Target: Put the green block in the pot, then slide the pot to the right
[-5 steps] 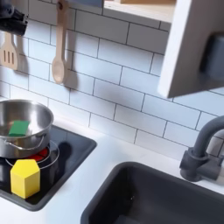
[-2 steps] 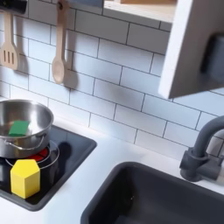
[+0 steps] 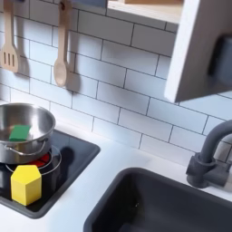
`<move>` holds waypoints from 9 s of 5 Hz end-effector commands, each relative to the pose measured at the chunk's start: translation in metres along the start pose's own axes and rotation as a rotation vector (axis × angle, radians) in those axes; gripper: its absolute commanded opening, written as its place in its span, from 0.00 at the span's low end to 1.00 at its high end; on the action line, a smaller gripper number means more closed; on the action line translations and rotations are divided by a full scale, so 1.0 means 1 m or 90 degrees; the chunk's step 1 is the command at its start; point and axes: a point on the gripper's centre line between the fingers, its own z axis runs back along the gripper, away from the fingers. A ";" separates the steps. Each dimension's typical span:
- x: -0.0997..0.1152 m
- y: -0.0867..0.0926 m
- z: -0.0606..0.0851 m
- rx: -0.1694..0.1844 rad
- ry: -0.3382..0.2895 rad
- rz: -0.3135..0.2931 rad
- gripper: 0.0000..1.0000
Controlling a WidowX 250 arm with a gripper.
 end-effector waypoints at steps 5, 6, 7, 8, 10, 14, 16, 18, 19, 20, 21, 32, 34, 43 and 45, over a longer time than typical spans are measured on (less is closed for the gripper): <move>0.011 0.001 -0.011 0.021 -0.017 -0.008 0.00; 0.010 0.000 -0.006 0.016 -0.007 -0.013 0.00; 0.006 -0.006 -0.004 -0.001 0.007 -0.014 0.00; -0.002 -0.008 -0.005 -0.012 0.035 -0.007 0.00; -0.031 -0.002 -0.014 -0.001 0.139 -0.010 0.00; -0.093 -0.004 0.003 -0.009 0.394 -0.090 0.00; -0.109 -0.020 0.029 -0.056 0.441 -0.095 0.00; -0.117 -0.022 0.057 -0.073 0.460 -0.122 0.00; -0.123 -0.017 0.065 -0.065 0.490 -0.128 0.90; -0.122 -0.017 0.062 -0.067 0.486 -0.124 1.00; -0.122 -0.017 0.063 -0.068 0.487 -0.123 1.00; -0.179 -0.074 0.114 0.066 0.569 -0.130 1.00; -0.188 -0.090 0.143 0.086 0.571 -0.112 1.00; -0.219 -0.141 0.143 0.093 0.525 -0.048 1.00; -0.226 -0.147 0.139 0.078 0.535 -0.064 1.00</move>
